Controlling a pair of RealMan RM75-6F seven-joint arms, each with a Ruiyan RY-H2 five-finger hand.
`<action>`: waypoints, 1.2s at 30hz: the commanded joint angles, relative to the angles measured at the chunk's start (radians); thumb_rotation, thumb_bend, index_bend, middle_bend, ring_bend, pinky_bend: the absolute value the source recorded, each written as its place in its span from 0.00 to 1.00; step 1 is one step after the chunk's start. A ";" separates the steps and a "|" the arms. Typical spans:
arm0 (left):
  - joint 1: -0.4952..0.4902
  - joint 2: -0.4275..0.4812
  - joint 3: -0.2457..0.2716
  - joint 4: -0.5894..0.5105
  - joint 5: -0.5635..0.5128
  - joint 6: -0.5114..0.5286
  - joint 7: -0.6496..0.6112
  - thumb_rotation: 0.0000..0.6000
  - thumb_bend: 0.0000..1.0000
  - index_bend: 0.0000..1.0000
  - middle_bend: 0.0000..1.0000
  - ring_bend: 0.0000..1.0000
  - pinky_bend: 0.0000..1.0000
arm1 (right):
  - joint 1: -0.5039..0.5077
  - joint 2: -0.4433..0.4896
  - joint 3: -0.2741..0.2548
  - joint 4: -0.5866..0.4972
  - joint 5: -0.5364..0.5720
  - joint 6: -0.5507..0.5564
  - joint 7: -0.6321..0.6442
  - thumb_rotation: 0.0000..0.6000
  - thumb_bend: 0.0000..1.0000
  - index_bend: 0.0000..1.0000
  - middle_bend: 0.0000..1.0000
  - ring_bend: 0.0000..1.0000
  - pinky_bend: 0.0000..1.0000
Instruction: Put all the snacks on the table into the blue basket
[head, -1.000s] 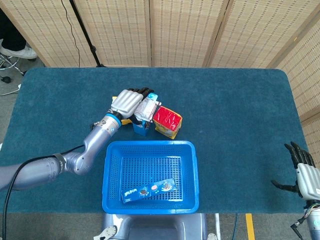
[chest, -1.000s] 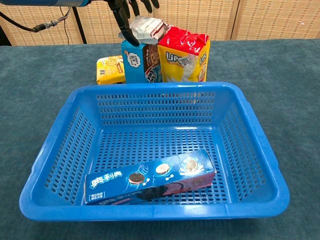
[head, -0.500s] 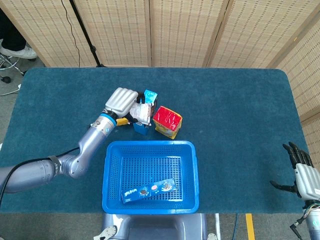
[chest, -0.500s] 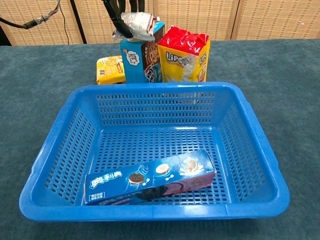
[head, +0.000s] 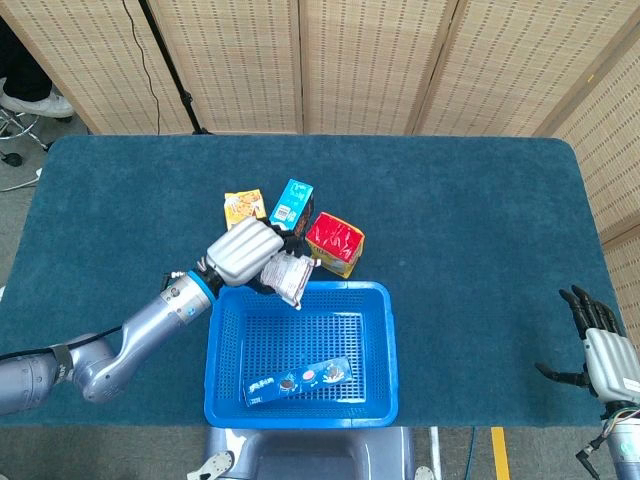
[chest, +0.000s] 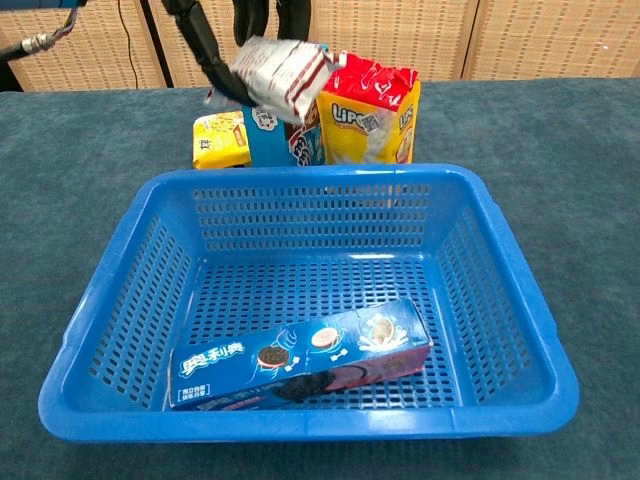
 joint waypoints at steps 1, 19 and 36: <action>0.079 -0.051 0.102 -0.004 0.182 0.051 -0.096 1.00 0.06 0.43 0.44 0.47 0.44 | 0.001 -0.002 0.000 0.001 0.003 -0.002 -0.003 1.00 0.00 0.00 0.00 0.00 0.00; 0.172 0.052 0.158 -0.014 0.269 0.116 -0.201 1.00 0.00 0.00 0.00 0.00 0.06 | 0.059 -0.009 0.052 0.074 -0.046 -0.007 0.058 1.00 0.00 0.00 0.00 0.00 0.00; 0.502 0.203 0.174 0.141 0.125 0.432 -0.249 1.00 0.00 0.00 0.00 0.00 0.03 | 0.335 0.037 0.158 0.043 -0.197 -0.187 0.346 1.00 0.00 0.00 0.00 0.00 0.00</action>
